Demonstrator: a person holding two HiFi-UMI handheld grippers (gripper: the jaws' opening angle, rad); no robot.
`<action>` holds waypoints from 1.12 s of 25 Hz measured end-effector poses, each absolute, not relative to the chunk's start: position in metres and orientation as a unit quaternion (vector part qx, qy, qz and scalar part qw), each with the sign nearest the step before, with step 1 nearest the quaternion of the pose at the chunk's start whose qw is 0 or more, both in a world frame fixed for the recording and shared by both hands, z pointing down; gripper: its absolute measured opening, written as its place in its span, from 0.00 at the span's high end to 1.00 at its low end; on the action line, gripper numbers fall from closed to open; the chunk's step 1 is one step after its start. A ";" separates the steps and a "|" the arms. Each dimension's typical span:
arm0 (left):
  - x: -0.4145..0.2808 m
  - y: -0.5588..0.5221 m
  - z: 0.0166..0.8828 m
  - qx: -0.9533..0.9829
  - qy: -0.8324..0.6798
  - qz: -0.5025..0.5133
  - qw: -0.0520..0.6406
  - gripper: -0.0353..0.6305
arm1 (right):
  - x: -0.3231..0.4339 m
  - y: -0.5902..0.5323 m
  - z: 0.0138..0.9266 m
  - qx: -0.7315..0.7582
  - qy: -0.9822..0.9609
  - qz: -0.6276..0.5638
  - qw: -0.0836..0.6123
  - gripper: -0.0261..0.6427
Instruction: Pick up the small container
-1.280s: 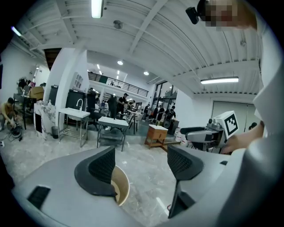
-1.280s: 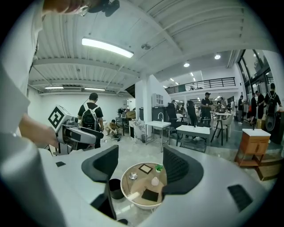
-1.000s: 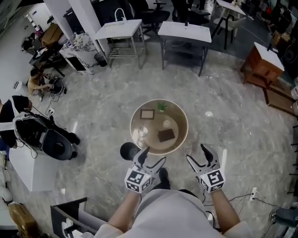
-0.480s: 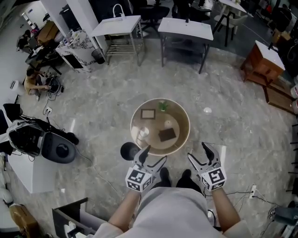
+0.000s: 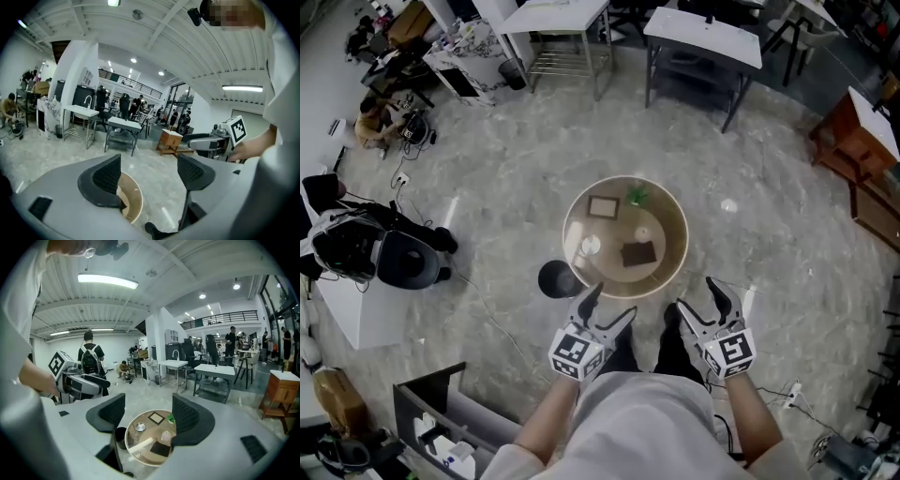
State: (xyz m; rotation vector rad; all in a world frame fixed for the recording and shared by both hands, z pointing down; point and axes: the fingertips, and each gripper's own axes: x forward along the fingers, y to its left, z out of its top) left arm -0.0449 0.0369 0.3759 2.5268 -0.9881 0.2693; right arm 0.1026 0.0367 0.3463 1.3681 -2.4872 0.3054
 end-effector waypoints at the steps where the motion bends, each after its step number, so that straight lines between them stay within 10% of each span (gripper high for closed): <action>1: -0.041 0.034 0.379 0.904 -0.360 0.096 0.210 0.38 | 0.105 0.031 0.349 0.467 -0.866 0.107 0.145 0.47; 28: 0.023 -0.085 0.590 0.848 -0.434 0.122 0.280 0.38 | 0.103 -0.124 0.577 0.309 -0.914 0.168 0.202 0.47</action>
